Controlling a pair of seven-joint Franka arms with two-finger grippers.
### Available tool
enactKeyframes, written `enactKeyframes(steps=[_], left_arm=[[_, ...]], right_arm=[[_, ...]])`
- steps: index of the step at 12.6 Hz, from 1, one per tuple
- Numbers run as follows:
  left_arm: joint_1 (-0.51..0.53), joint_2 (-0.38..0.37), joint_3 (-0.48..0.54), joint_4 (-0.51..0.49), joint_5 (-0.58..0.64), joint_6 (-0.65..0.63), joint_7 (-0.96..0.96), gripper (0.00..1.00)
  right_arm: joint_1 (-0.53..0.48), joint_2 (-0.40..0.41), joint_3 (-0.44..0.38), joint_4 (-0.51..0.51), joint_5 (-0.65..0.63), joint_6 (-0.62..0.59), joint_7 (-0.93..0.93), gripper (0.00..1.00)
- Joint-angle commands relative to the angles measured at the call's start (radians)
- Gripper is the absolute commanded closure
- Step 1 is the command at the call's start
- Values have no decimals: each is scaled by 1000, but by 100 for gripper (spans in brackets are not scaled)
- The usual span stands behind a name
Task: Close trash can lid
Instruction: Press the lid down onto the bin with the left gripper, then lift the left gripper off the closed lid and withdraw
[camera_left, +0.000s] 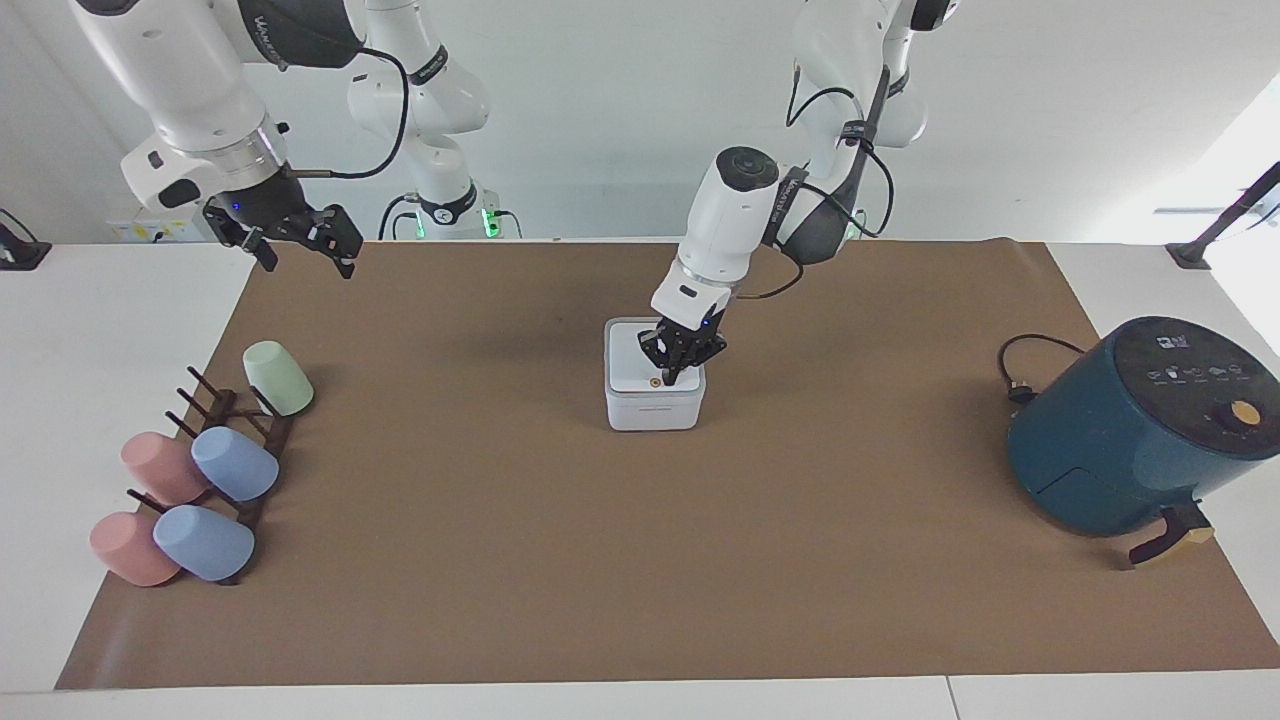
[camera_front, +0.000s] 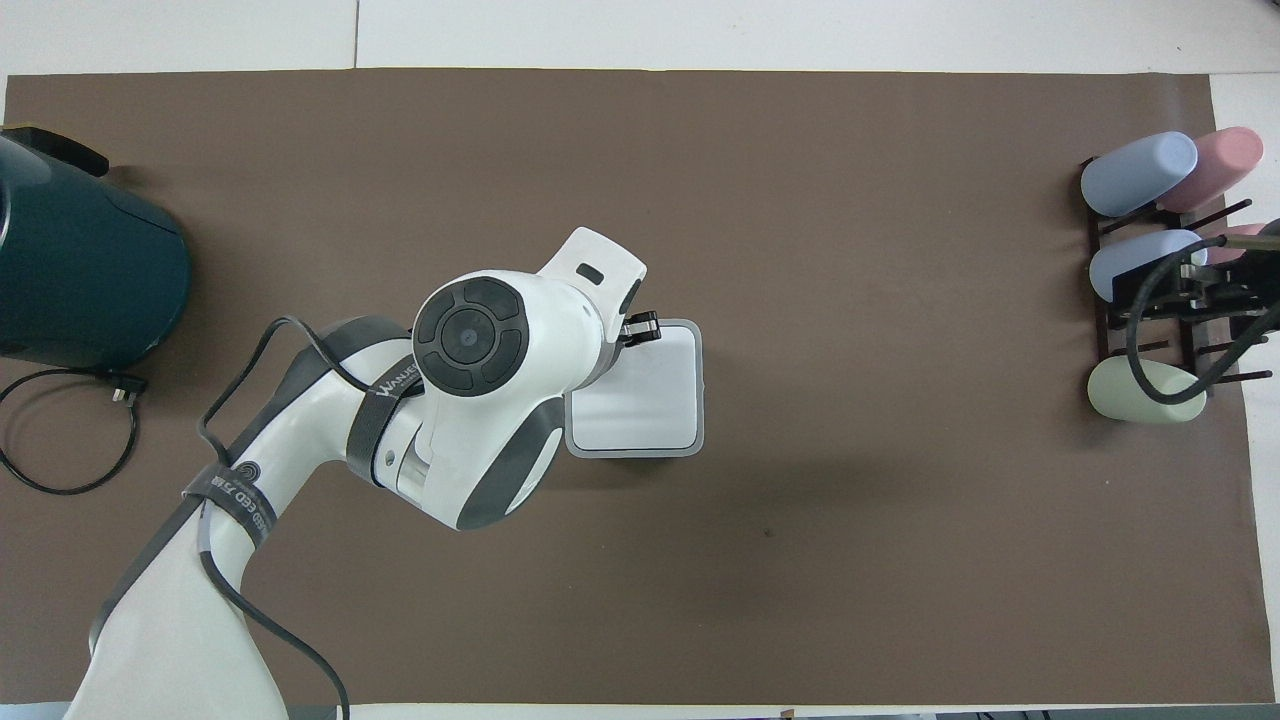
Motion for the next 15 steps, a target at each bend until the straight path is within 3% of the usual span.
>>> enactKeyframes(steps=[1, 8, 13, 15], left_arm=[[-9, 35, 2, -6, -9, 35, 23, 100], [-12, 46, 2, 8, 16, 11, 28, 100], [65, -33, 2, 187, 8, -347, 91, 100], [116, -98, 0, 191, 2, -443, 141, 100]], right_arm=[[-15, -14, 10, -15, 0, -8, -20, 0], [-15, -14, 11, -15, 0, -8, -20, 0], [-15, -14, 11, -15, 0, -10, -20, 0], [-15, -14, 11, -15, 0, -8, -20, 0]])
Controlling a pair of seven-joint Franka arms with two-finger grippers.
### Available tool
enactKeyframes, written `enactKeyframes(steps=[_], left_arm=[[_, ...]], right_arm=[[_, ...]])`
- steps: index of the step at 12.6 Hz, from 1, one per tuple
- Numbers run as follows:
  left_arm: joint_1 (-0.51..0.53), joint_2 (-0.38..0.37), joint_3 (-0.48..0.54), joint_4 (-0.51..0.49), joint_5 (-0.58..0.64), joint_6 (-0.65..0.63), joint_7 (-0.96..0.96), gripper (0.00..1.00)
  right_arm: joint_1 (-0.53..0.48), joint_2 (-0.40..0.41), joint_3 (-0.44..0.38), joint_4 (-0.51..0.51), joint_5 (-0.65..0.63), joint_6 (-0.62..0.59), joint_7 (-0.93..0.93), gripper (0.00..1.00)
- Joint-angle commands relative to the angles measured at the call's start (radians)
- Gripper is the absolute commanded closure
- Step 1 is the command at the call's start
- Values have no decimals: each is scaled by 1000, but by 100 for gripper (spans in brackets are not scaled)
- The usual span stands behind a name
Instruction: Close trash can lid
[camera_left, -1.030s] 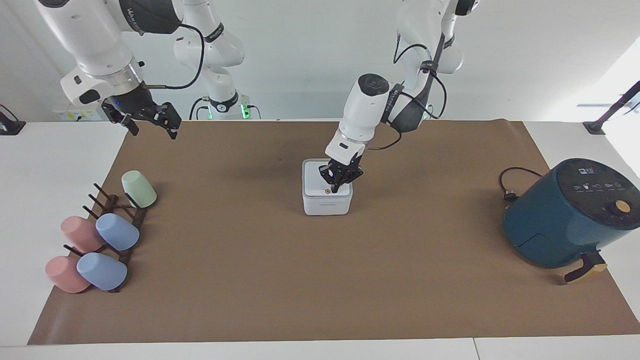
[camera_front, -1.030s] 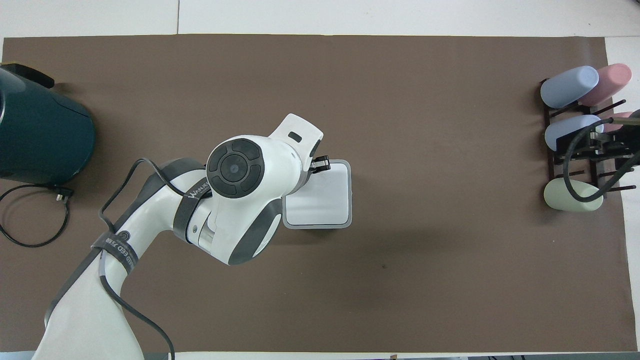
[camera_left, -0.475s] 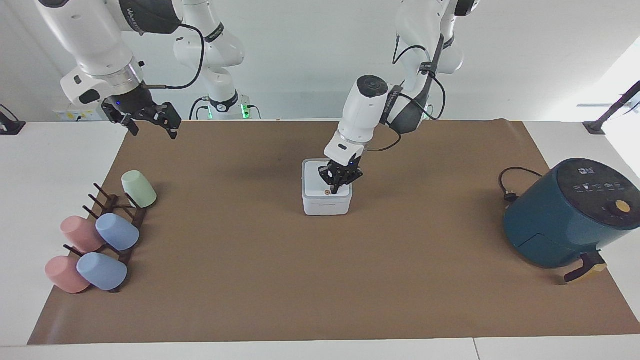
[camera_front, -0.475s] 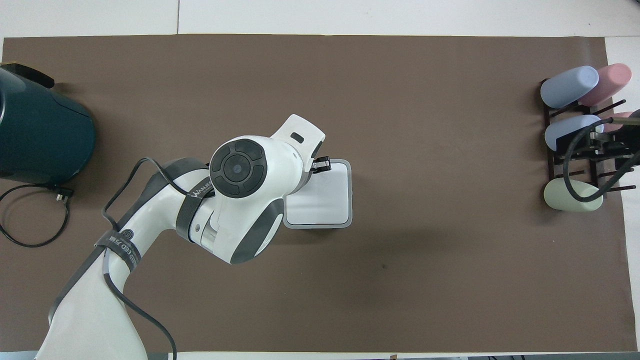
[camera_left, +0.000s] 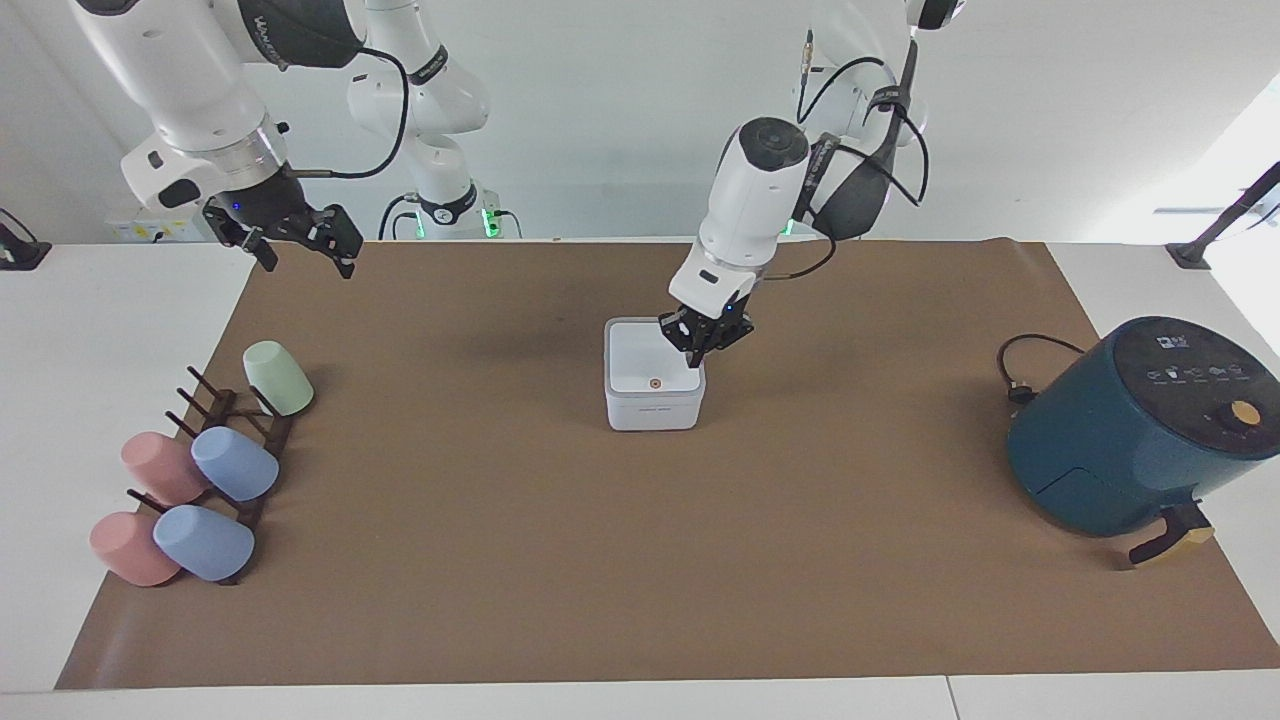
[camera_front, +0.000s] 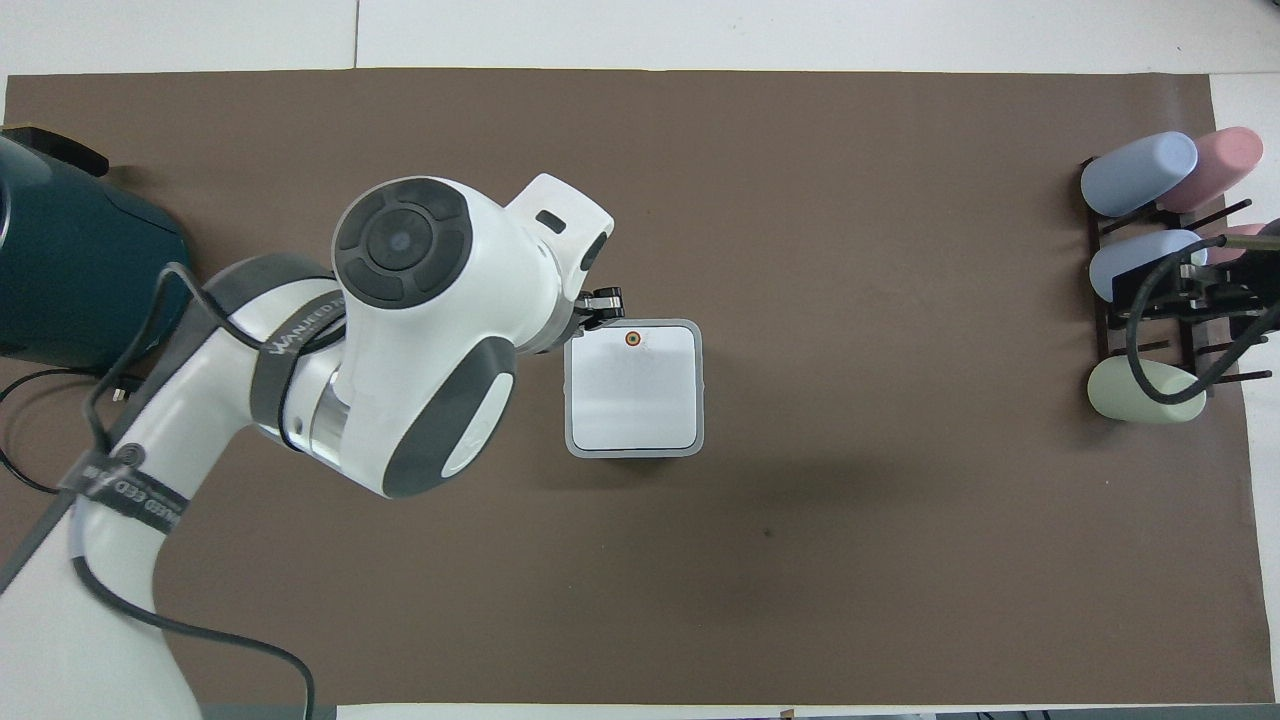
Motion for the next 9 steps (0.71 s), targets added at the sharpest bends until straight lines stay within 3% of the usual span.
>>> enactKeyframes(steps=[1, 2, 6, 9], left_arm=[[89, -101, -5, -1, -17, -140, 118, 42], [144, -139, -3, -1, -35, -193, 204, 0], [345, -222, -2, 1, -28, -339, 474, 0], [454, -233, -2, 33, -2, -401, 588, 0]], right_arm=[[-15, -14, 11, -15, 0, -10, -20, 0], [-15, -14, 11, -15, 0, -10, -20, 0], [-15, -14, 10, -15, 0, -10, -20, 0], [-15, -14, 11, -15, 0, -10, -20, 0]])
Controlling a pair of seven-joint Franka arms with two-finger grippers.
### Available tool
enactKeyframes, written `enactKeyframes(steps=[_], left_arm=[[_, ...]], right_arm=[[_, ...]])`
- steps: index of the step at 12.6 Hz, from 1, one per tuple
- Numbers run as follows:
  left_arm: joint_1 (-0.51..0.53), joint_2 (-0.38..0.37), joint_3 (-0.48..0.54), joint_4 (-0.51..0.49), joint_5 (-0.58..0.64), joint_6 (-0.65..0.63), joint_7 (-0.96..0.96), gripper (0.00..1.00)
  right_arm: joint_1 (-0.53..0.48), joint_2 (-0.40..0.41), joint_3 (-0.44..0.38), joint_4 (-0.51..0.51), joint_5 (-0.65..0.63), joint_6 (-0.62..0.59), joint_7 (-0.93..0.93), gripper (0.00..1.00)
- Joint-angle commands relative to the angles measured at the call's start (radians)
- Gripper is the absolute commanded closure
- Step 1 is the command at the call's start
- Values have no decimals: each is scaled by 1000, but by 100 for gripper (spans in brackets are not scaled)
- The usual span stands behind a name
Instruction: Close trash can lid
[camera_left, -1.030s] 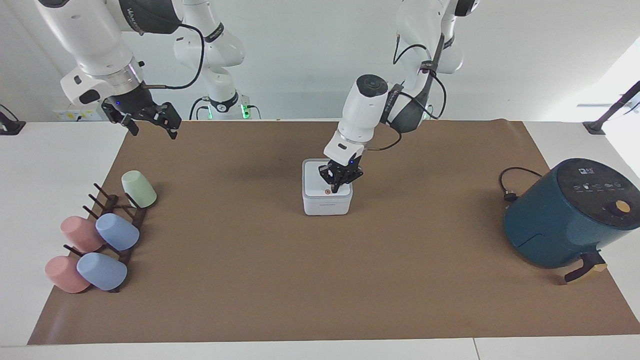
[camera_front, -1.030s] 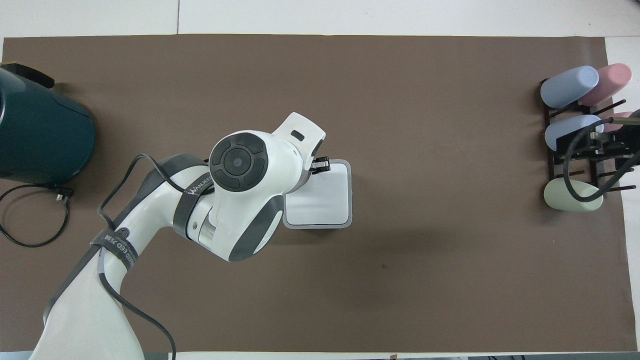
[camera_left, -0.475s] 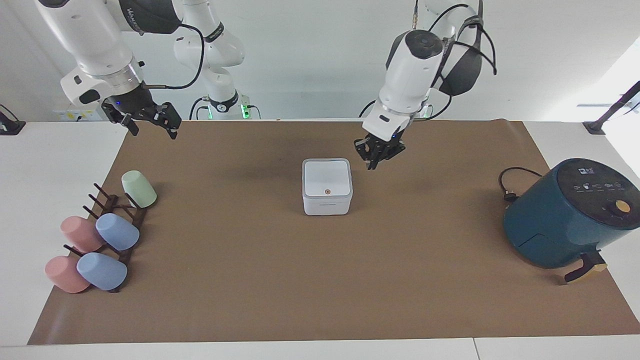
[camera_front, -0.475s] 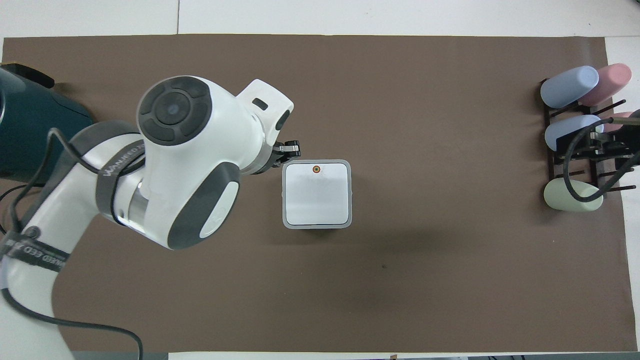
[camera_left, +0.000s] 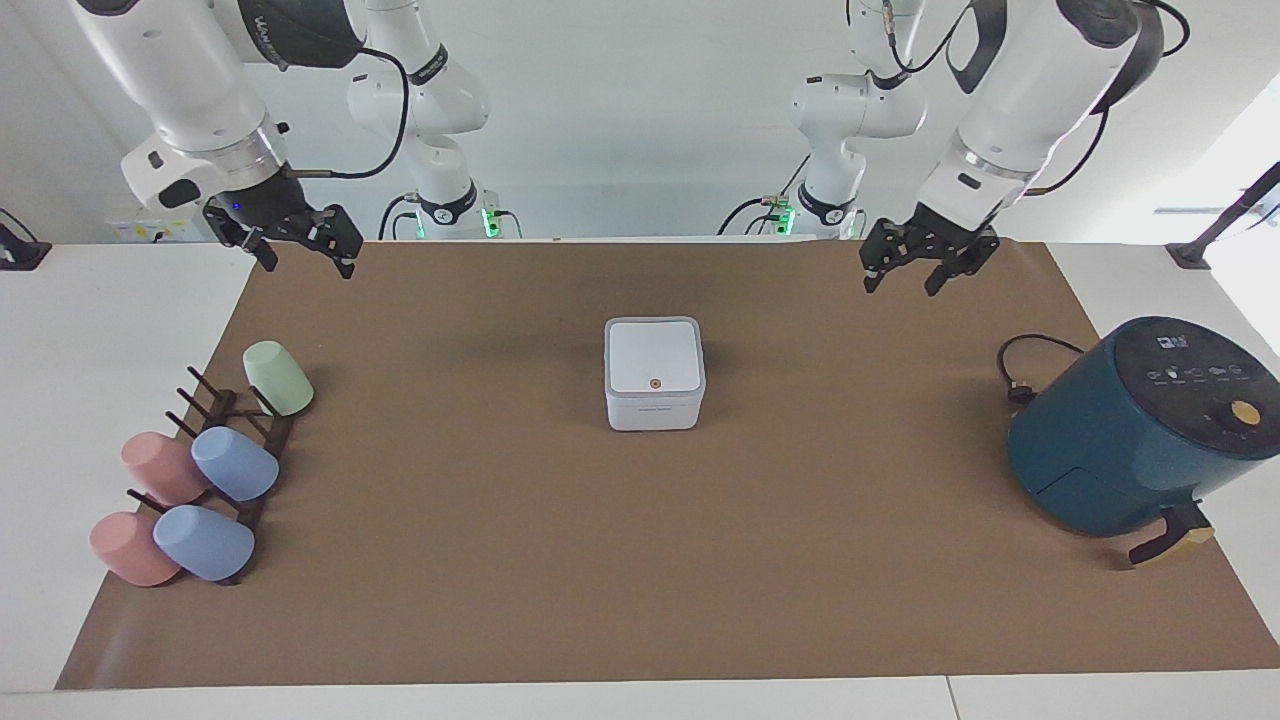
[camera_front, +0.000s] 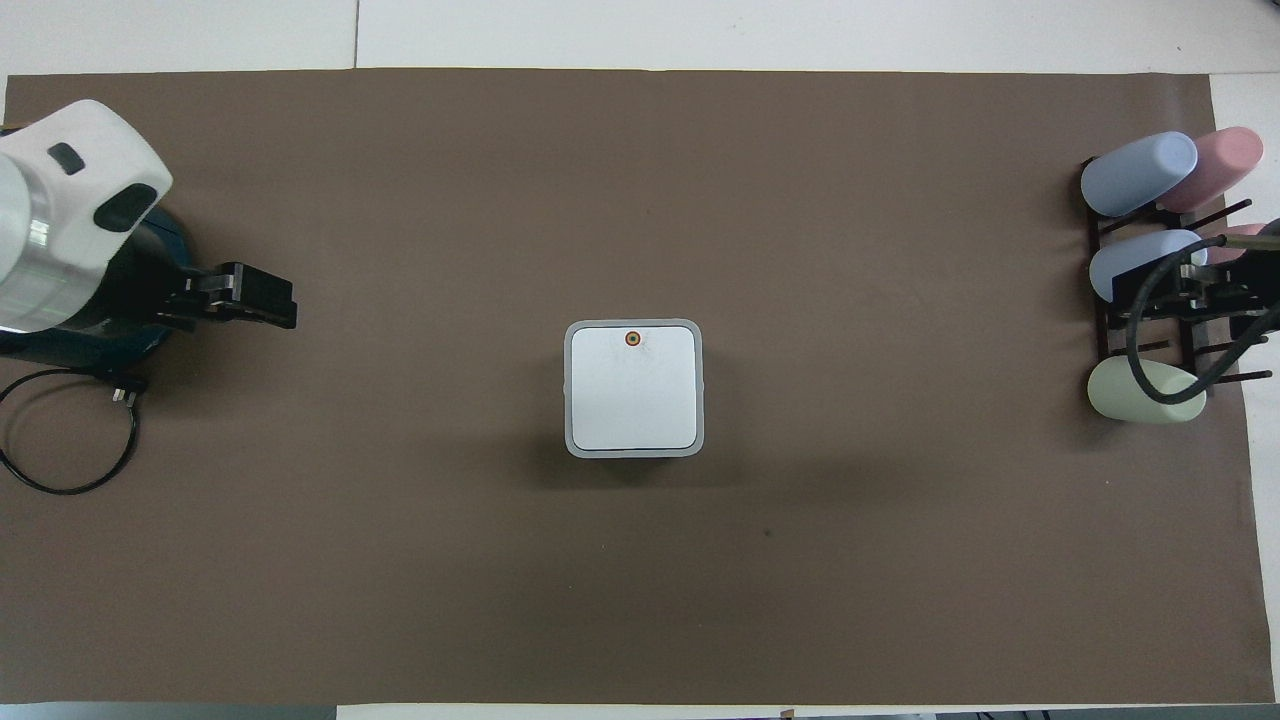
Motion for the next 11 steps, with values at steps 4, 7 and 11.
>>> enactKeyframes(steps=[4, 7, 11], left_arm=[[56, 4, -8, 151, 92, -213, 59, 0], [65, -19, -5, 109, 97, -218, 71, 0], [59, -73, -7, -20, 95, -114, 72, 0]], right_arm=[[-15, -14, 10, -15, 0, -10, -20, 0], [-15, -14, 11, -15, 0, -10, -20, 0], [-15, -14, 11, -15, 0, -8, -20, 0]])
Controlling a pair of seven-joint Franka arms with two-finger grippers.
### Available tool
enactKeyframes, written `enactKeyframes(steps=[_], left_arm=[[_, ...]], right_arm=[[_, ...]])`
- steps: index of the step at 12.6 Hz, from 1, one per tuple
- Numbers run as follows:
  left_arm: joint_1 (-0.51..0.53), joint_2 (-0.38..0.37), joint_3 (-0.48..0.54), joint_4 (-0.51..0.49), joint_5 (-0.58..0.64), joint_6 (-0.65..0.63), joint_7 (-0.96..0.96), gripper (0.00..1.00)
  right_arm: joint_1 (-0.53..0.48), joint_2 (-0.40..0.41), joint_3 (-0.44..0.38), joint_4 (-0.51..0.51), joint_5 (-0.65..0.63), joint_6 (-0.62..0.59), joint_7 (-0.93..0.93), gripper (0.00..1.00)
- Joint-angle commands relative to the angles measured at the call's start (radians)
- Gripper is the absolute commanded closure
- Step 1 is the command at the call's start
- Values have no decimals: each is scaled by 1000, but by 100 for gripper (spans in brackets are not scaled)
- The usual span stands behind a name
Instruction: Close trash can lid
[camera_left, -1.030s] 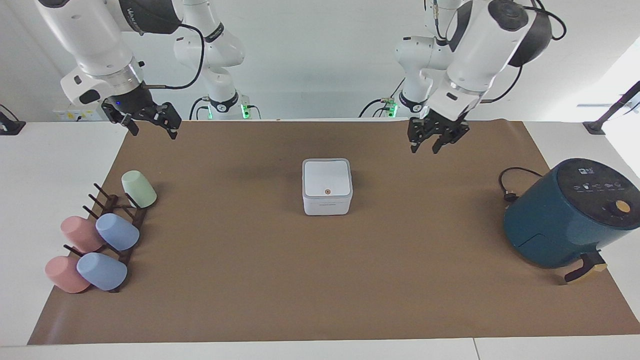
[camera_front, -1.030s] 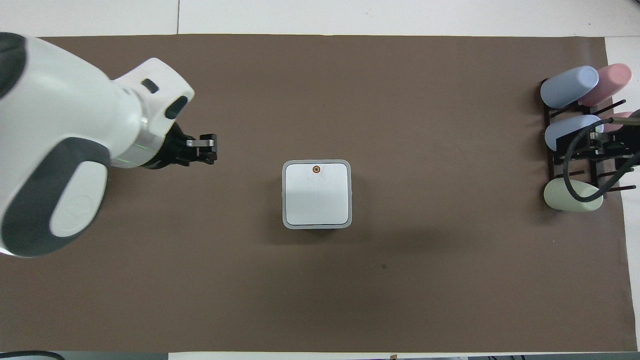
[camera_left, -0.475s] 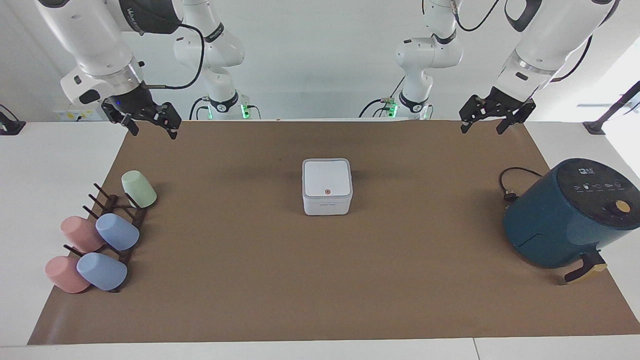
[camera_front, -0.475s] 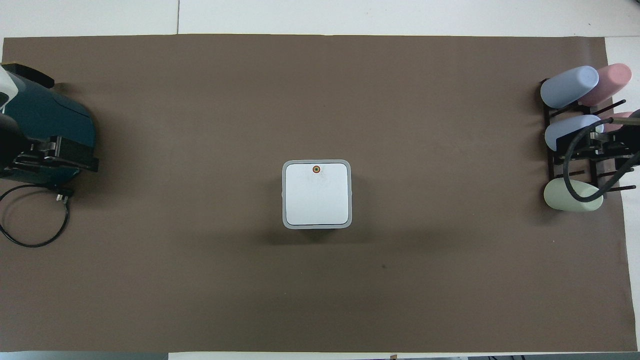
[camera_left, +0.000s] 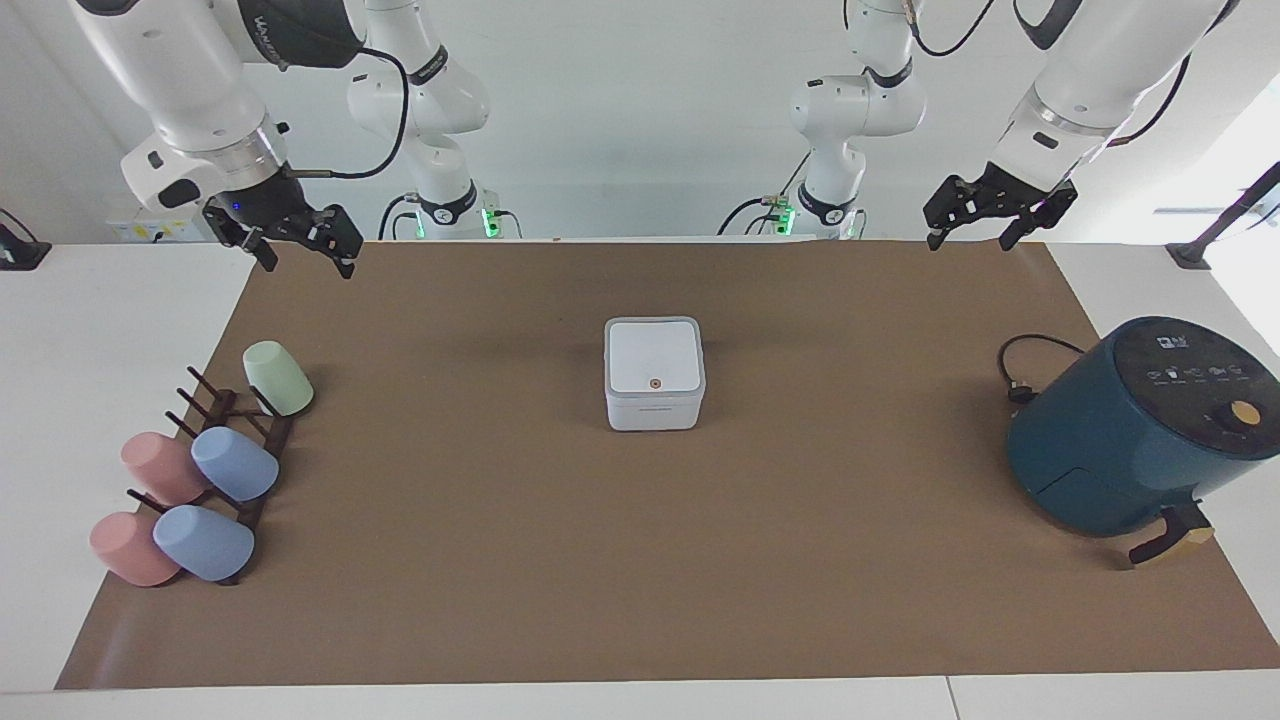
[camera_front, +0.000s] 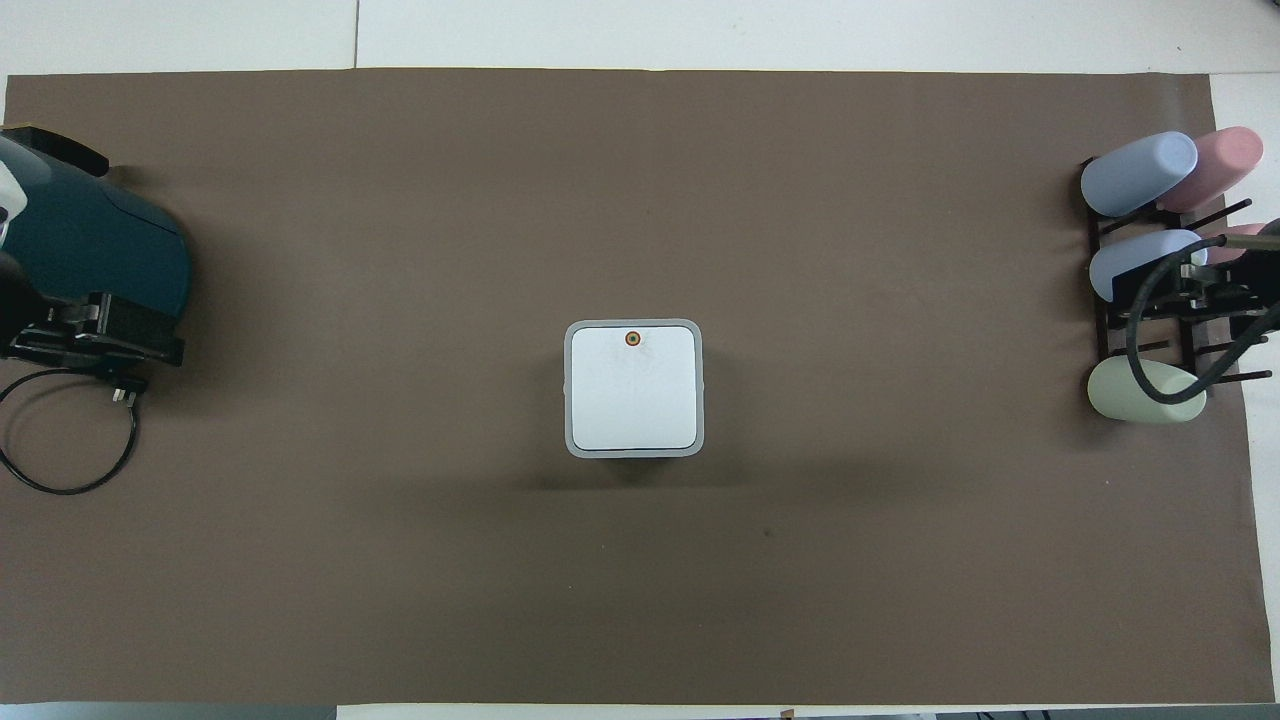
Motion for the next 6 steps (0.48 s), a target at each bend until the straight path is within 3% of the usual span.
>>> enactKeyframes(steps=[1, 4, 6], left_arm=[[-2, -30, -3, -61, 16, 55, 14, 0], [1, 18, -11, 43, 10, -23, 14, 0], [1, 20, -32, 54, 16, -29, 18, 0]], right_arm=[[-15, -14, 11, -15, 0, -10, -20, 0], [-15, -14, 10, -15, 0, -10, -20, 0], [-15, -14, 11, -15, 0, -8, -20, 0]])
